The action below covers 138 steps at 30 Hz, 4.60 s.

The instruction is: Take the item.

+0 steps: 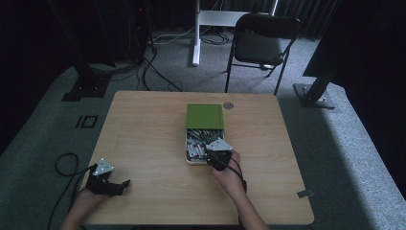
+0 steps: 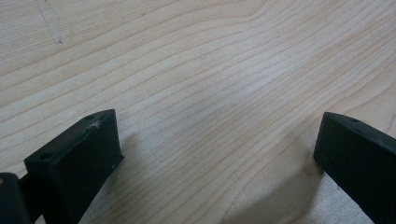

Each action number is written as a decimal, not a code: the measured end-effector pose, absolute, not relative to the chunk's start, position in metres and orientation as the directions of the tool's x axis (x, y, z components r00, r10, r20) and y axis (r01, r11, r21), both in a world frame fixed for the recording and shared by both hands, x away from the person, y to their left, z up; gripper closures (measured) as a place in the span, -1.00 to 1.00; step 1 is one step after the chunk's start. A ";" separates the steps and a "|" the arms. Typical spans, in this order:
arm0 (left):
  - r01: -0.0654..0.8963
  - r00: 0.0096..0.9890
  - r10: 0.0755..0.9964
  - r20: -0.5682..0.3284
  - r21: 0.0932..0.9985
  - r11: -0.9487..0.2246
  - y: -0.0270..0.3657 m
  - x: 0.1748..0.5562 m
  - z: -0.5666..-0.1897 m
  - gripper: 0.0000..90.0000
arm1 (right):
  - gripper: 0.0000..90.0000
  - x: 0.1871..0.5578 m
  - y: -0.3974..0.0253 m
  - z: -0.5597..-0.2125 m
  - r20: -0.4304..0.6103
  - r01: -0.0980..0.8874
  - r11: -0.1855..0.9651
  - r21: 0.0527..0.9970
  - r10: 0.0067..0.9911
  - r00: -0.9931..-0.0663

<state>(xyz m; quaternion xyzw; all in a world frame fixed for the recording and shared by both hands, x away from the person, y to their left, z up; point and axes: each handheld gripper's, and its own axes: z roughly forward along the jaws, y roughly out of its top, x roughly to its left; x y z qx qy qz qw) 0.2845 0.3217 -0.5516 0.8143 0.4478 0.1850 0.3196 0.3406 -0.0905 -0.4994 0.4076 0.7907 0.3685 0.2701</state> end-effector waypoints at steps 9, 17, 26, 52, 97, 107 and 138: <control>0.611 0.530 0.848 0.015 0.687 -0.394 0.322 0.284 -0.552 -0.97 | 0.98 0.343 -0.088 -0.498 -0.160 0.456 0.418 0.786 0.850 -0.503; 0.611 0.530 0.848 0.015 0.687 -0.394 0.322 0.284 -0.552 -0.97 | 1.00 0.339 -0.096 -0.487 -0.105 0.460 0.371 0.806 0.856 -0.507; 0.610 0.530 0.848 0.015 0.688 -0.393 0.322 0.284 -0.552 -0.97 | 1.00 0.332 -0.104 -0.458 -0.051 0.433 0.313 0.845 0.854 -0.518; 0.611 0.529 0.848 0.014 0.688 -0.393 0.322 0.284 -0.552 -0.97 | 1.00 0.336 -0.185 -0.423 0.045 0.372 0.106 0.922 0.926 -0.374; 0.611 0.529 0.848 0.014 0.687 -0.393 0.322 0.284 -0.552 -0.97 | 0.24 0.385 -0.220 -0.549 0.105 0.596 0.102 0.796 0.948 -0.302; 0.611 0.530 0.848 0.014 0.688 -0.393 0.322 0.284 -0.552 -0.97 | -0.09 0.373 -0.239 -0.542 0.065 0.595 0.117 0.795 0.959 -0.276; 0.611 0.530 0.848 0.015 0.687 -0.394 0.322 0.284 -0.552 -0.97 | -0.58 0.332 -0.300 -0.546 0.056 0.649 0.025 0.760 0.993 -0.104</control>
